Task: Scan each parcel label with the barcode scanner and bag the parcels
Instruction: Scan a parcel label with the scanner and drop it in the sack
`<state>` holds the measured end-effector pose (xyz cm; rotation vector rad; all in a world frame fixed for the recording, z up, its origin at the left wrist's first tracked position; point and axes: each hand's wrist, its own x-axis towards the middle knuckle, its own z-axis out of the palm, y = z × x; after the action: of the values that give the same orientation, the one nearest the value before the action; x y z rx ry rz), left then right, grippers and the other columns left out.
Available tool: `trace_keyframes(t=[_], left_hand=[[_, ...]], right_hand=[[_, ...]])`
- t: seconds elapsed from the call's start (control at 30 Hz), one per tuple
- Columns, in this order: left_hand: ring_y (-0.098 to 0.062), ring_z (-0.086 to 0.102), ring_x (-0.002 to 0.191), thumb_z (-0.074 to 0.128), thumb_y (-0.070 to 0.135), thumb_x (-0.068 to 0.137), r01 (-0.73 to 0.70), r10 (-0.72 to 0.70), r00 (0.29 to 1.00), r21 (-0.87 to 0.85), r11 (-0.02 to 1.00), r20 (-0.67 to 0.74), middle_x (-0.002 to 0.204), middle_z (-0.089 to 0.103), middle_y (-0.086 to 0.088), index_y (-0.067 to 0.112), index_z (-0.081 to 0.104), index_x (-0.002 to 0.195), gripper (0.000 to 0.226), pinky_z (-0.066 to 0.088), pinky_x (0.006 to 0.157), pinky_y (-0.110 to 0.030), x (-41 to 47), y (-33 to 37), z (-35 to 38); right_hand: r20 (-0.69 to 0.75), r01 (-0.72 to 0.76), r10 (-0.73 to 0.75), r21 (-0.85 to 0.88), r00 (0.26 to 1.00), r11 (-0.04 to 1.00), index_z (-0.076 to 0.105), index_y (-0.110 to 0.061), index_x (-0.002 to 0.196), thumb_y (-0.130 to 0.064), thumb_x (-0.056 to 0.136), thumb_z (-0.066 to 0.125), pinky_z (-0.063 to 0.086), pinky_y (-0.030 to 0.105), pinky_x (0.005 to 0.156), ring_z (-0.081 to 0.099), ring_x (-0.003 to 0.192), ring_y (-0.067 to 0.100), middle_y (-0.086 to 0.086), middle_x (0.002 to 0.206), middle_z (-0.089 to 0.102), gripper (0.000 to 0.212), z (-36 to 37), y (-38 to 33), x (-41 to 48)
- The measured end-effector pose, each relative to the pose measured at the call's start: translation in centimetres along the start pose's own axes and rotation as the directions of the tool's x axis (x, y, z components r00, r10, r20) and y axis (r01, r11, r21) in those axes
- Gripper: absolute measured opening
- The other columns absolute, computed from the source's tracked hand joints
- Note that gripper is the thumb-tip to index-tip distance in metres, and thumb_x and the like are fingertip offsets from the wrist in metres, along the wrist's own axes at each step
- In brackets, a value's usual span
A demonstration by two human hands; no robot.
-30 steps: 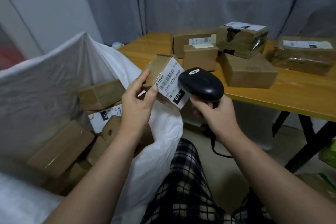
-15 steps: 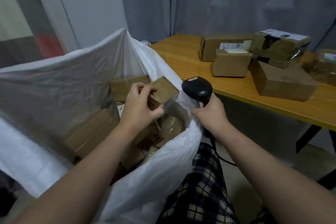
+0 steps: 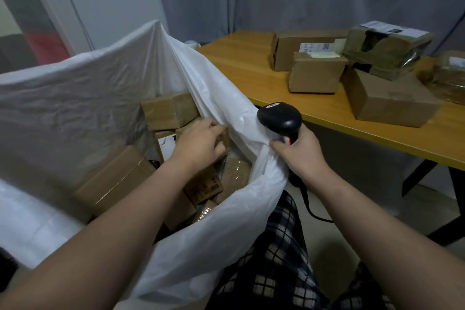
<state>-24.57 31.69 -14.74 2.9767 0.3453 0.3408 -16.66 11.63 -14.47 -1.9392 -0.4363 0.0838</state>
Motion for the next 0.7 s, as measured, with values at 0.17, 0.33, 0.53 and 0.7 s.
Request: trace_keyframes(t=[0.17,0.33,0.53,0.7], left_hand=[[-0.024,0.049,0.112,0.052,0.026,0.094,-0.116,0.096,0.973,-0.086,0.989,-0.208,0.124,0.054,-0.004,0.014,0.063,0.117,0.029,0.039,0.087,-0.031,2.4,3.6,-1.4],[-0.022,0.047,0.115,0.052,0.028,0.095,-0.252,0.217,0.94,-0.105,0.962,-0.262,0.125,0.052,-0.005,0.014,0.061,0.121,0.031,0.038,0.093,-0.032,6.8,8.7,-2.3],[-0.022,0.044,0.122,0.053,0.032,0.094,-0.318,0.297,0.93,-0.07,0.945,-0.215,0.134,0.046,-0.005,0.016,0.051,0.133,0.042,0.04,0.097,-0.034,14.1,13.0,-0.7],[-0.025,0.028,0.139,0.057,0.039,0.093,-0.285,0.268,0.947,-0.078,0.955,-0.18,0.152,0.03,-0.008,0.014,0.034,0.145,0.063,0.028,0.114,-0.04,21.4,15.3,-0.7]], right_hand=[[-0.09,0.013,-0.005,0.088,0.996,0.996,0.059,-0.018,0.108,-0.018,0.085,0.071,0.04,0.014,0.067,0.055,0.083,-0.001,-0.008,0.092,0.061,0.026,-2.1,0.6,1.1],[-0.183,0.035,-0.017,0.096,0.983,0.995,0.056,-0.021,0.11,-0.017,0.085,0.071,0.038,0.01,0.065,0.055,0.083,-0.003,-0.012,0.092,0.06,0.029,-5.1,1.0,3.3],[-0.287,0.032,-0.048,-0.058,0.957,0.998,0.056,-0.017,0.105,-0.017,0.083,0.072,0.036,0.006,0.061,0.053,0.079,0.003,-0.01,0.085,0.057,0.027,-9.3,1.9,6.9],[-0.328,0.013,-0.022,-0.032,0.944,0.999,0.056,-0.019,0.107,-0.015,0.084,0.072,0.038,0.008,0.066,0.052,0.076,-0.001,-0.011,0.087,0.058,0.028,-11.6,2.2,8.8]])
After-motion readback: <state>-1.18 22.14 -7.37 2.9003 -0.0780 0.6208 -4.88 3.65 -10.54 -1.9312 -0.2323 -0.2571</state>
